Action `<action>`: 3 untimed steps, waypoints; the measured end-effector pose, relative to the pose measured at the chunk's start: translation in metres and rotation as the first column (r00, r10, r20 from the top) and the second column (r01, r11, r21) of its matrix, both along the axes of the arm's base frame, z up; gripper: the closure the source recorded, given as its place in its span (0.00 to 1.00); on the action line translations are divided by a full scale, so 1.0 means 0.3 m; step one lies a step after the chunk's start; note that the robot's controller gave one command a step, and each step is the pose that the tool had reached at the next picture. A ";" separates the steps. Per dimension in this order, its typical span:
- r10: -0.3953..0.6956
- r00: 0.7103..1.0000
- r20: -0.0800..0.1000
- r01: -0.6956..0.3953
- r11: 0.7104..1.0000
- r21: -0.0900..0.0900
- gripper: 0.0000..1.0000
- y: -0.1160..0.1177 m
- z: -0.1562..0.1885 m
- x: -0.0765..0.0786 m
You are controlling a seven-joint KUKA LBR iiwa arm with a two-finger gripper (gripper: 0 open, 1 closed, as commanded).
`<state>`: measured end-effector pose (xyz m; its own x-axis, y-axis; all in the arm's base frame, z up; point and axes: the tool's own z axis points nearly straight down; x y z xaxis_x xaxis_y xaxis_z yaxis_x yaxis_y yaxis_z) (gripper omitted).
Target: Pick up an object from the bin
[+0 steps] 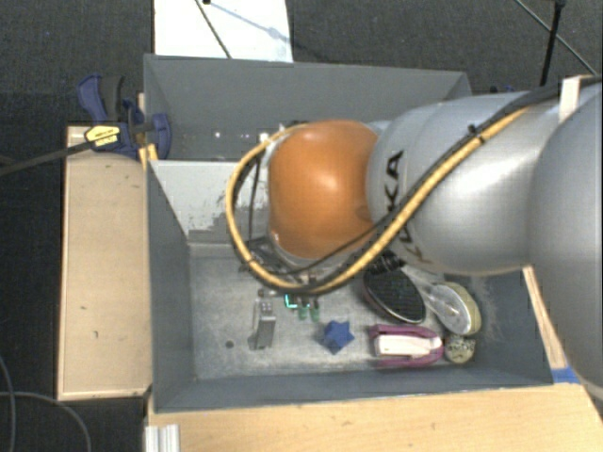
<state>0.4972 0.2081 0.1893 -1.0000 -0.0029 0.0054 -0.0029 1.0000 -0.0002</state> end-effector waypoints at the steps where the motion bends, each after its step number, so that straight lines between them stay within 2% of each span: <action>1: -0.179 0.984 0.006 0.179 0.984 -0.001 0.00 -0.223 -0.409 0.293; 2: -0.222 0.975 0.005 0.222 0.975 0.000 0.00 -0.295 -0.397 0.241; 3: -0.213 0.977 0.002 0.213 0.977 -0.001 0.00 -0.530 -0.277 -0.072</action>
Offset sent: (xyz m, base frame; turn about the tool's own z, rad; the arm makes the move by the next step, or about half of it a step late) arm 0.0871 -0.0638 -0.1193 0.1709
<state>0.4757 0.0492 0.1063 -0.9776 0.2106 0.0033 0.2105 0.9776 -0.0013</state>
